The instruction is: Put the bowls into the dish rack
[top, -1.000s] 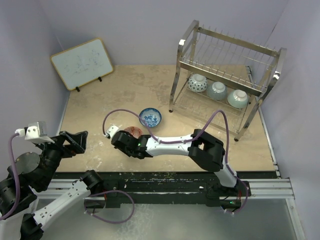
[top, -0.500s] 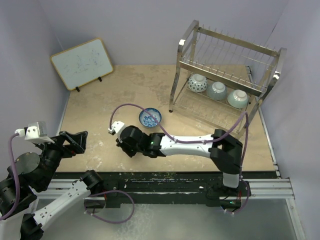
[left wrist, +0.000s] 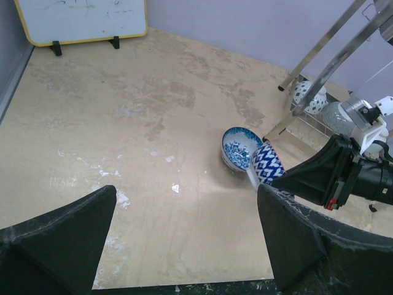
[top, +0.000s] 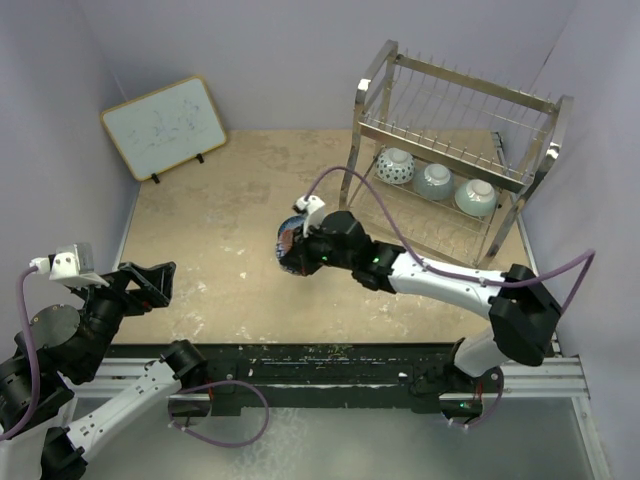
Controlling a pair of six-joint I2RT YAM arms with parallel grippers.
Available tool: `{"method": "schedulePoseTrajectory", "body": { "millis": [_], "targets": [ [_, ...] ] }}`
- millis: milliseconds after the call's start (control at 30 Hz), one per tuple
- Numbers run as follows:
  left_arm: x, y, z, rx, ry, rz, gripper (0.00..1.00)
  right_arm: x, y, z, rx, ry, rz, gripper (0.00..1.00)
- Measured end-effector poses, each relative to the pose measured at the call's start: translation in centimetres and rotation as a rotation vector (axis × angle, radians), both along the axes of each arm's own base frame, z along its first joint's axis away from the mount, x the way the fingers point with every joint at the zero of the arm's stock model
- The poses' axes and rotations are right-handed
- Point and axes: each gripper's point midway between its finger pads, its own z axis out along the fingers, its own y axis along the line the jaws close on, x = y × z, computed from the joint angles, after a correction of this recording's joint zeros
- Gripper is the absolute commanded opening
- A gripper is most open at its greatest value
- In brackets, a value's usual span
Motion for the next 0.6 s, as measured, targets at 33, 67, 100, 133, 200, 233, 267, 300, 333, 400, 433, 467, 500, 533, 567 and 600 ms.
{"method": "schedulePoseTrajectory", "body": {
  "millis": [33, 67, 100, 133, 200, 233, 267, 300, 333, 400, 433, 467, 500, 533, 567, 600],
  "targets": [
    [0.0, 0.0, 0.0, 0.0, 0.0, 0.0, 0.99, 0.6, -1.0, -0.4, 0.011, 0.019, -0.02, 0.0],
    [0.0, 0.0, 0.0, -0.001, 0.0, 0.0, 0.99, 0.8, -1.7, -0.7, 0.017, 0.034, -0.032, 0.0],
    [0.0, 0.0, 0.0, -0.001, 0.0, 0.0, 0.99, 1.0, -2.5, -0.9, 0.027, 0.053, -0.041, 0.0],
    [0.0, 0.0, 0.0, 0.0, 0.0, 0.0, 0.99, 1.0, -3.2, -1.1, 0.039, 0.076, -0.044, 0.0],
    [0.0, 0.0, 0.0, -0.001, -0.001, 0.0, 0.99, 1.0, -4.2, -0.9, 0.071, 0.111, -0.045, 0.0],
    [0.0, 0.0, 0.0, -0.001, -0.001, 0.0, 0.99, 1.0, -4.6, -0.8, 0.086, 0.119, -0.045, 0.0],
    [0.1, -0.1, 0.1, -0.001, -0.001, -0.001, 0.99, 1.1, -5.2, -0.4, 0.114, 0.13, -0.047, 0.0],
    [0.1, -0.1, 0.1, -0.002, -0.002, -0.001, 0.99, 1.1, -5.6, -0.2, 0.13, 0.137, -0.048, 0.0],
    [0.1, -0.1, 0.1, -0.003, -0.002, -0.001, 0.99, 1.3, -6.1, 0.1, 0.151, 0.144, -0.052, 0.0],
    [0.2, -0.2, 0.1, 0.0, 0.0, -0.002, 0.99, 1.8, -7.2, 0.5, 0.186, 0.157, -0.066, 0.0],
    [0.2, -0.3, 0.1, 0.002, 0.001, -0.002, 0.99, 2.3, -7.8, 0.7, 0.204, 0.165, -0.075, 0.0],
    [0.3, -0.3, 0.2, 0.001, 0.001, -0.003, 0.99, 2.8, -8.3, 0.7, 0.218, 0.172, -0.083, 0.0],
    [0.3, -0.4, 0.2, 0.0, 0.0, -0.004, 0.99, 3.4, -8.9, 0.8, 0.233, 0.181, -0.095, 0.0],
    [0.4, -0.5, 0.3, -0.001, -0.001, -0.005, 0.99, 3.8, -9.4, 0.7, 0.241, 0.189, -0.105, 0.0],
    [0.5, -0.5, 0.3, -0.001, 0.0, -0.005, 0.99, 4.2, -9.8, 0.6, 0.252, 0.198, -0.115, 0.0],
    [0.5, -0.6, 0.3, 0.0, 0.001, -0.005, 0.99, 4.7, -10.4, 0.5, 0.262, 0.21, -0.126, 0.0]
  ]
}}
